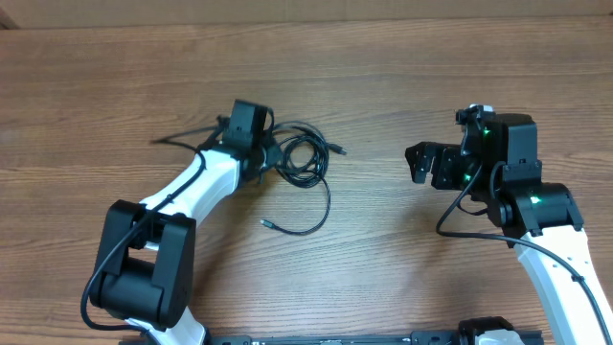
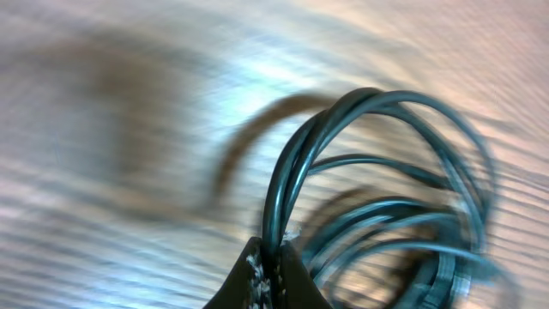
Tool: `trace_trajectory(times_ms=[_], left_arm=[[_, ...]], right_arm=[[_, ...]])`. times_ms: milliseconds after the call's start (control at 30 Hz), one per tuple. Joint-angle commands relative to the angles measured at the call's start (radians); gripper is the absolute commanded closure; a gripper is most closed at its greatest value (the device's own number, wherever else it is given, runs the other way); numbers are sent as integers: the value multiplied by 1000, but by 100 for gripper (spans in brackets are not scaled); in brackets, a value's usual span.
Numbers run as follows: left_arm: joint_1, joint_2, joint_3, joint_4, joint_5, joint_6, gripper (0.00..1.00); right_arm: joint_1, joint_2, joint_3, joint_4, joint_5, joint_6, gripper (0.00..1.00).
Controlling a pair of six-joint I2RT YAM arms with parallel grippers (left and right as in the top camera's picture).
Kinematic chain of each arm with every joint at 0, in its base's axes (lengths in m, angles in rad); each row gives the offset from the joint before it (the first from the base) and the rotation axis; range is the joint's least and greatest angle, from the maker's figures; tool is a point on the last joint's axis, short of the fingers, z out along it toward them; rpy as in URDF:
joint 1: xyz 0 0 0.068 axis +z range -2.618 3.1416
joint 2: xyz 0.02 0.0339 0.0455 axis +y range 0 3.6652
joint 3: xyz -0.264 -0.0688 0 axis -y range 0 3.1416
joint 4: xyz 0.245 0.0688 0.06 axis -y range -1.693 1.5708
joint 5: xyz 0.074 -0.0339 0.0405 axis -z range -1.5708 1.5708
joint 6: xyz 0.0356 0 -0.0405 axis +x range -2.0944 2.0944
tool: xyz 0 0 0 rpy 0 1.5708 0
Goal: Untangle cables
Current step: 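Grasp a loop of the black cable with the left gripper and lift, then grasp another strand of the lifted cable with the right gripper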
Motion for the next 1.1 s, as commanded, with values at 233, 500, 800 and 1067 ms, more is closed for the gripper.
trace_trajectory(times_ms=[233,500,800,1067], left_arm=[[-94,-162,252,-110,229,236,96],[-107,-246,280,-42,404,214,96],[-107,-256,282,151,657,130,96],[-104,-256,282,-21,442,245,96]], right_arm=[[-2,112,27,135,-241,4,0],[27,201,27,178,-350,4,5],[63,261,27,212,-357,4,7],[64,281,27,224,-322,4,36]])
